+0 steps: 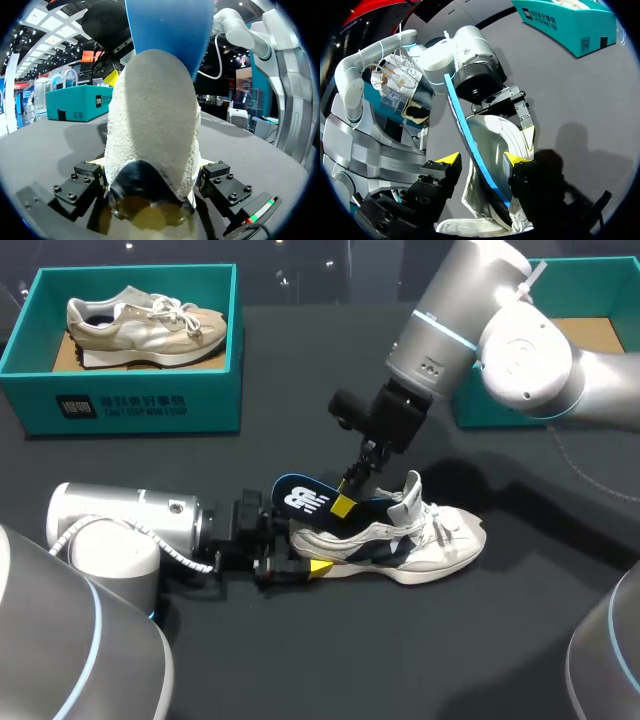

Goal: Take the shoe out of the shoebox, open the shoe tongue, remove and reinsert the insole, then place the shoe into the shoebox

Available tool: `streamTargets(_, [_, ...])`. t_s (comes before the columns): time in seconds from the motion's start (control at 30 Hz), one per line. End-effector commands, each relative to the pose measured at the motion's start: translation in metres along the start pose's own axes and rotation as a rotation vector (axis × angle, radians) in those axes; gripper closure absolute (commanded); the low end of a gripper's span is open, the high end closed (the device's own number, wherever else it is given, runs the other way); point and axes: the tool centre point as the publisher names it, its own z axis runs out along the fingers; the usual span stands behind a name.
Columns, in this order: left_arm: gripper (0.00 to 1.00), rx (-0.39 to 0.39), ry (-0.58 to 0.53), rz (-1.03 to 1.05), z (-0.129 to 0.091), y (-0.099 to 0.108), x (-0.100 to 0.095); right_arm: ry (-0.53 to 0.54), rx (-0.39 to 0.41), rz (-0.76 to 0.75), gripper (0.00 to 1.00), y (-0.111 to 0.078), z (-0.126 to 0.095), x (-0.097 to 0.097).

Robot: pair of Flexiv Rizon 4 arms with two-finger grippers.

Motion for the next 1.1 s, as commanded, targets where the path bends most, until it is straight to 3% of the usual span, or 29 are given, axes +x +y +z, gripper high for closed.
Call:
streamTargets(0.03, [1.0,0.0,-0.002,-0.001,0.002,0.007,-0.001,0.001,-0.036,-0.007,0.52,-0.003,0.005,0.003])
streamTargets(0.2, [1.0,0.0,-0.002,-0.001,0.002,0.007,-0.001,0.007,-0.054,-0.009,0.54,0.001,0.011,0.005])
streamTargets(0.27, [1.0,0.0,-0.002,-0.001,0.002,0.007,-0.001,0.007,-0.064,-0.01,0.65,0.002,0.012,0.006])
streamTargets(0.3, [1.0,0.0,-0.002,-0.001,0.002,0.007,-0.001,0.009,-0.073,-0.013,0.76,0.003,0.013,0.006])
streamTargets(0.33, [1.0,0.0,-0.002,-0.001,0.002,0.007,-0.001,0.01,-0.077,-0.014,1.0,0.003,0.014,0.007])
streamTargets(0.53, [1.0,0.0,-0.002,-0.001,0.002,0.007,-0.001,0.016,-0.122,-0.054,1.0,0.008,0.012,0.012])
streamTargets(0.63, [1.0,0.0,-0.002,-0.001,0.002,0.007,-0.001,-0.002,-0.153,-0.135,1.0,0.019,0.006,0.028])
streamTargets(1.03, [1.0,0.0,-0.002,-0.001,0.002,0.007,-0.001,-0.002,-0.153,-0.135,1.0,0.019,0.006,0.028])
streamTargets(1.1, [1.0,0.0,-0.002,-0.001,0.002,0.007,-0.001,0.022,-0.204,-0.18,1.0,0.029,0.001,0.04])
